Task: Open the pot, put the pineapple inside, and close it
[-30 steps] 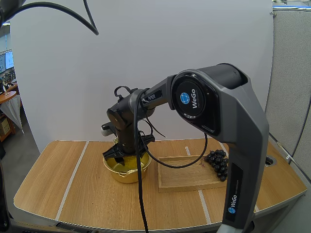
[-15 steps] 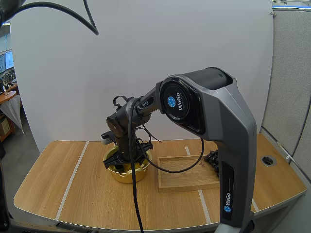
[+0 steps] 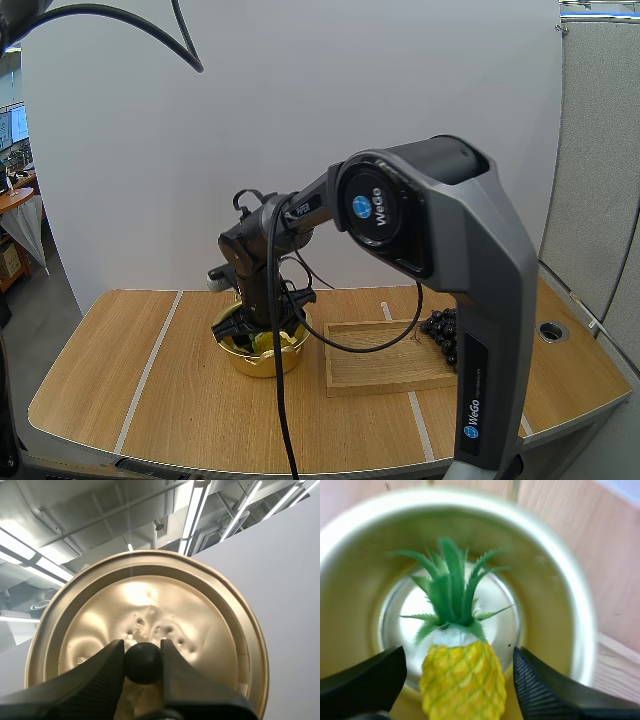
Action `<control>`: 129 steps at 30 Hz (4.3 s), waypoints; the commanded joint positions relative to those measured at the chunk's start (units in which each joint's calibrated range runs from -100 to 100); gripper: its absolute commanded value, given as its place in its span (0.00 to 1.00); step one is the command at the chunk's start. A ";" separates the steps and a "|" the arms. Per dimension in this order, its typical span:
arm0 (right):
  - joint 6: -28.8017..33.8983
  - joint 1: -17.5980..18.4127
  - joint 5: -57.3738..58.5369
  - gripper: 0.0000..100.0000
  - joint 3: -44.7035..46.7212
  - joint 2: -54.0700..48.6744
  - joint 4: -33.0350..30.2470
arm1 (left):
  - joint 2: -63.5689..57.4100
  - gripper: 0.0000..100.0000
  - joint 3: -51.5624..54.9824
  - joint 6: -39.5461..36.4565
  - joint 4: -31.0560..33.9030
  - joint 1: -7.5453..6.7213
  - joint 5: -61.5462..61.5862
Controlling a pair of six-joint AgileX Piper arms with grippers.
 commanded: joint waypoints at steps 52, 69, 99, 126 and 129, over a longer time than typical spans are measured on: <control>-5.86 -0.12 32.97 1.00 11.38 -81.98 2.26 | -0.50 0.00 -0.57 -0.56 0.18 -0.16 -1.81; -12.49 -5.47 32.97 0.82 20.17 -85.64 15.57 | -0.50 0.00 -0.57 -0.56 0.18 -0.16 -1.81; -12.49 -7.82 32.97 0.00 21.03 -85.64 15.41 | -0.50 0.00 -0.57 -0.56 0.18 -0.16 -1.81; -12.49 -7.82 32.97 0.00 21.03 -85.64 15.41 | -1.03 0.00 1.33 -0.85 3.51 -0.16 61.49; -12.49 -7.82 32.97 0.00 21.03 -85.64 15.41 | -0.99 0.00 5.02 -0.85 3.77 -0.16 61.49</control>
